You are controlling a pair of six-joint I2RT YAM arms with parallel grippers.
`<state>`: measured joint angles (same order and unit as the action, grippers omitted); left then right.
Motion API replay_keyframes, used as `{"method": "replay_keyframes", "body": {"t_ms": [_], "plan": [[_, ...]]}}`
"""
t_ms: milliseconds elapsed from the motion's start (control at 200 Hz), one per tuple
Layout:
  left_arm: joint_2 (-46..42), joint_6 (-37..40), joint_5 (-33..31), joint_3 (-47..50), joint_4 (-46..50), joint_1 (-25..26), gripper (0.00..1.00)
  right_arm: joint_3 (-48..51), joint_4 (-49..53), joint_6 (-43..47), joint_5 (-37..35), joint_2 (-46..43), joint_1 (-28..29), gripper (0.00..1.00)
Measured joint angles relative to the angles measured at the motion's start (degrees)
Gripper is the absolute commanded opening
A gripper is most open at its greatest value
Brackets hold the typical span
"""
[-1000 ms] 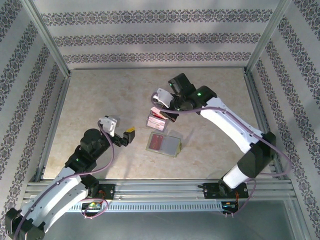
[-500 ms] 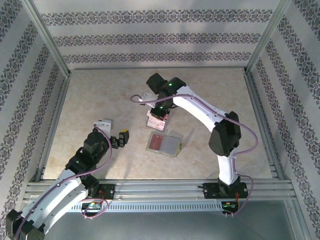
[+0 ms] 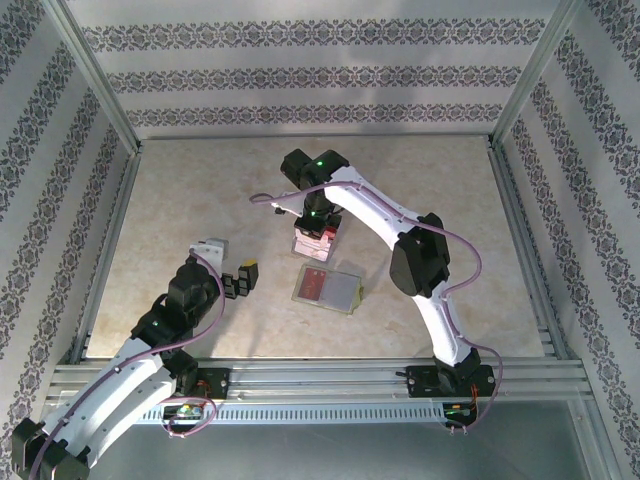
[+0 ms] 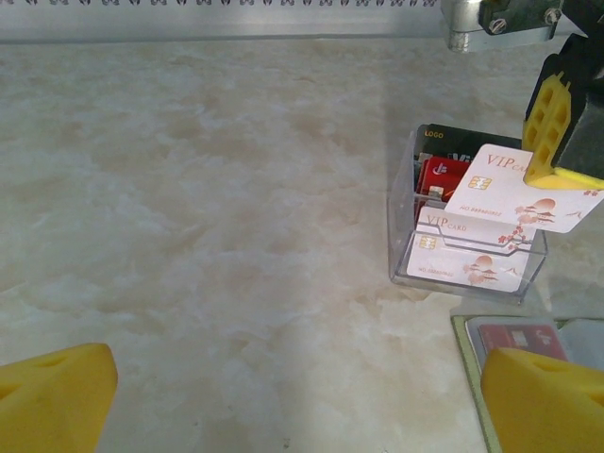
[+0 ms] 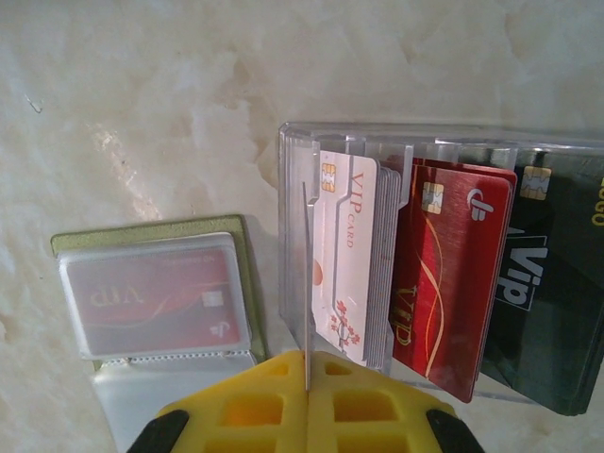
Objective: Take the credit cards out of the card holder
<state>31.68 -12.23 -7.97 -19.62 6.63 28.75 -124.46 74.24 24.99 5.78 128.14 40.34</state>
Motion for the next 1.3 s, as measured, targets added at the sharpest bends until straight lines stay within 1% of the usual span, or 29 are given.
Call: {"method": "replay_keyframes", "body": {"t_ms": [345,904,1179,1299], "plan": [[1.0,0.2,0.4,0.0,0.1,0.0,1.0,-0.1,0.0,2.4,-0.5,1.5,-0.1,0.0],[2.3,0.4,0.9,0.0,0.1,0.0,1.0,-0.1,-2.2,2.5,-0.5,4.7,-1.6,0.0],[2.3,0.4,1.5,0.0,0.1,0.0,1.0,0.0,-3.1,3.5,-0.4,4.8,-1.6,0.0],[2.3,0.4,1.5,0.0,0.1,0.0,1.0,0.1,-3.3,3.5,-0.4,4.8,-1.6,0.1]]}}
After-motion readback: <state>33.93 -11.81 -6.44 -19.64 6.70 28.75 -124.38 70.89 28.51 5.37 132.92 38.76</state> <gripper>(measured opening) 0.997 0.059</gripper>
